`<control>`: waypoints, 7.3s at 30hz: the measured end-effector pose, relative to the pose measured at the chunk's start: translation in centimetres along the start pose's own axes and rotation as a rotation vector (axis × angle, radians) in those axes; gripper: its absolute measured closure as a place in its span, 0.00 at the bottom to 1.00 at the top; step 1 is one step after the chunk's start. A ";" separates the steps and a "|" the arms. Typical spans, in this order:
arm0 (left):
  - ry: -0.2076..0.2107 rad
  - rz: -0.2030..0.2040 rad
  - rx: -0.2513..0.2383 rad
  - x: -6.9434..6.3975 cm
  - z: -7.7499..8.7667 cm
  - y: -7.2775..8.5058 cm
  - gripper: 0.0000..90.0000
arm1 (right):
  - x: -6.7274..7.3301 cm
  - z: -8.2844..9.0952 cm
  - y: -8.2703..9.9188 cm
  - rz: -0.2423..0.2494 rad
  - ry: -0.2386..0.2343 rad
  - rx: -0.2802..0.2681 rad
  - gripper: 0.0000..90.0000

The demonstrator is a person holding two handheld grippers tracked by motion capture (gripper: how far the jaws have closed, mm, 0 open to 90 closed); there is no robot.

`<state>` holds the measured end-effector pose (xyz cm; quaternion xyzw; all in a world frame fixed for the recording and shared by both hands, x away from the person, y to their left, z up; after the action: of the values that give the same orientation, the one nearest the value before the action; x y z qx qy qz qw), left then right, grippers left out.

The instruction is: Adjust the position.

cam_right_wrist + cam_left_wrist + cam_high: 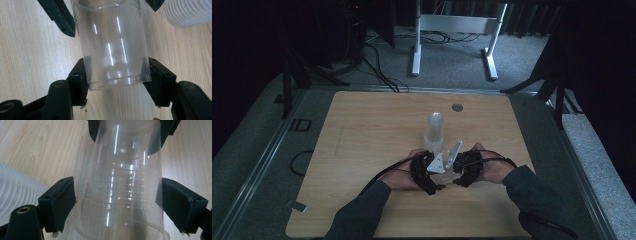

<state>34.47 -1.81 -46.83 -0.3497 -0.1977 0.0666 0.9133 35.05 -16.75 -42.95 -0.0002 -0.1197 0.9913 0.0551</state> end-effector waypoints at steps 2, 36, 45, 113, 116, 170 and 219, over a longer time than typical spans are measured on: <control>0.010 0.006 -0.003 0.0 0.0 0.0 0.17 | 0.0 0.0 0.1 -0.003 0.003 -0.003 0.46; -0.135 0.190 -0.164 2.0 1.4 -0.2 0.22 | -2.2 -0.7 4.8 -0.329 0.125 -0.094 0.47; -0.158 0.238 -0.184 2.6 1.6 0.2 0.23 | -2.8 -0.7 5.7 -0.432 0.180 -0.125 0.47; -0.184 0.341 -0.147 3.0 0.3 0.7 0.25 | -3.4 -2.4 7.1 -0.891 0.639 -0.486 0.47; -0.187 0.347 -0.150 3.0 0.3 0.7 0.25 | -3.4 -2.5 7.1 -0.905 0.656 -0.501 0.47; -0.142 0.526 -0.280 4.2 -0.4 -3.3 0.30 | -0.5 -2.4 6.1 -0.829 0.881 -0.866 0.47; -0.038 0.729 -0.382 6.3 -2.5 -5.7 0.25 | 0.7 -2.1 5.6 -0.790 0.908 -0.934 0.47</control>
<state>41.16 -5.96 -42.76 -0.5587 -0.0866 0.3545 0.7448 33.80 -21.60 -46.35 -0.3885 -0.4833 0.6469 0.4439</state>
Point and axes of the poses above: each handheld gripper's, and its own axes: z roughly backward along the jaws, y roughly out of its underside, x roughly to its left, the point moved 2 cm from there along -z, roughly forward along the jaws, and after that the axes turned 9 degrees about -y, right-handed, at the moved point
